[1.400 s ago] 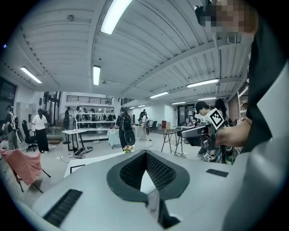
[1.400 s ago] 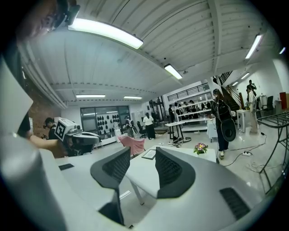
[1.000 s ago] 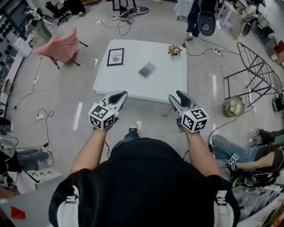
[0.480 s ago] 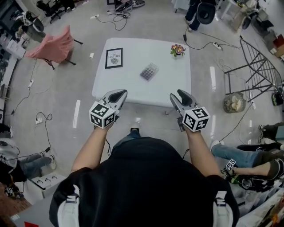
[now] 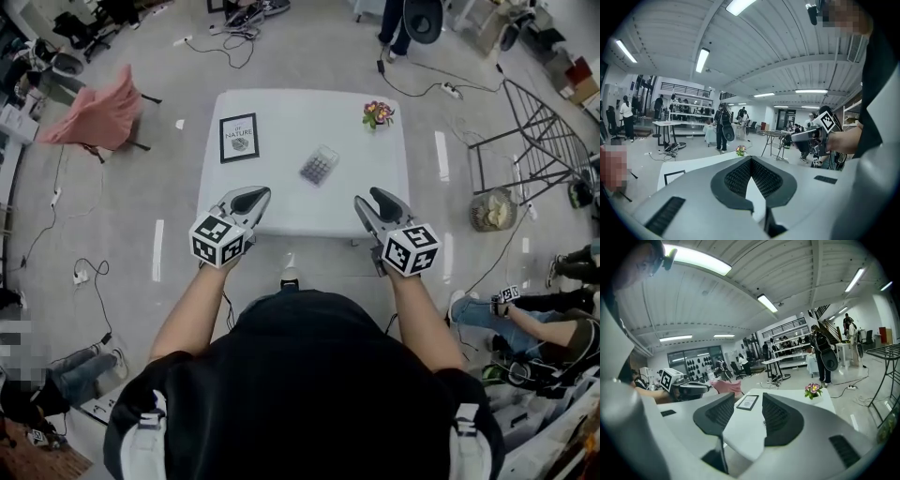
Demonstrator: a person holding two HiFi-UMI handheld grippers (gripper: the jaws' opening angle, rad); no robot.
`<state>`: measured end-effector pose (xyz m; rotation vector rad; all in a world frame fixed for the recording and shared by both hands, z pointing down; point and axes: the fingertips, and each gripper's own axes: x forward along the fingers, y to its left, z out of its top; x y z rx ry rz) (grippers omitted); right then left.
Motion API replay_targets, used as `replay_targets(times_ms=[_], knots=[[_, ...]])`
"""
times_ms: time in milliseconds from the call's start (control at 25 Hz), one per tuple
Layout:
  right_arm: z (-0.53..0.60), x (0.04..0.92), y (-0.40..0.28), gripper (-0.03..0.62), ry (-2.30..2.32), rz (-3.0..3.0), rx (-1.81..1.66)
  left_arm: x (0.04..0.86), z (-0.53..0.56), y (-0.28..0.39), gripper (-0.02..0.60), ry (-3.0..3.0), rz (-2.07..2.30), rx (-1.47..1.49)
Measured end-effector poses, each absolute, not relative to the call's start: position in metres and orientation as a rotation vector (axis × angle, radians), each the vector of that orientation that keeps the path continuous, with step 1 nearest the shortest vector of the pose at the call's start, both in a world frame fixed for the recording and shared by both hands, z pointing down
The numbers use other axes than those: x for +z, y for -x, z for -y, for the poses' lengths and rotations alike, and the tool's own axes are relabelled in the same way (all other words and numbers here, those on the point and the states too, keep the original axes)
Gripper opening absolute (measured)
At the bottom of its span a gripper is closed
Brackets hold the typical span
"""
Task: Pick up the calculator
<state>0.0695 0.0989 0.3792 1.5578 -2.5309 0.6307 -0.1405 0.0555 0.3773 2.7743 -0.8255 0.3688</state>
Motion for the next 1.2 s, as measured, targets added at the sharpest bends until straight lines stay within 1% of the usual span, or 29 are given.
replay_targets(times_ms=[720,960,1200], knots=[[-0.044,0.372,-0.015,0.199,-1.61,2.485,0.661,0.388,0.006,0.192,0.017,-2.762,0.692,0.334],[-0.036,0.367,-0.02,0.202,-1.642,2.466,0.635,0.39,0.017,0.196,0.017,-2.751,0.693,0.304],[-0.038,0.374,-0.028,0.204,-1.654,2.486,0.697,0.392,0.017,0.182,0.017,-2.776,0.652,0.301]])
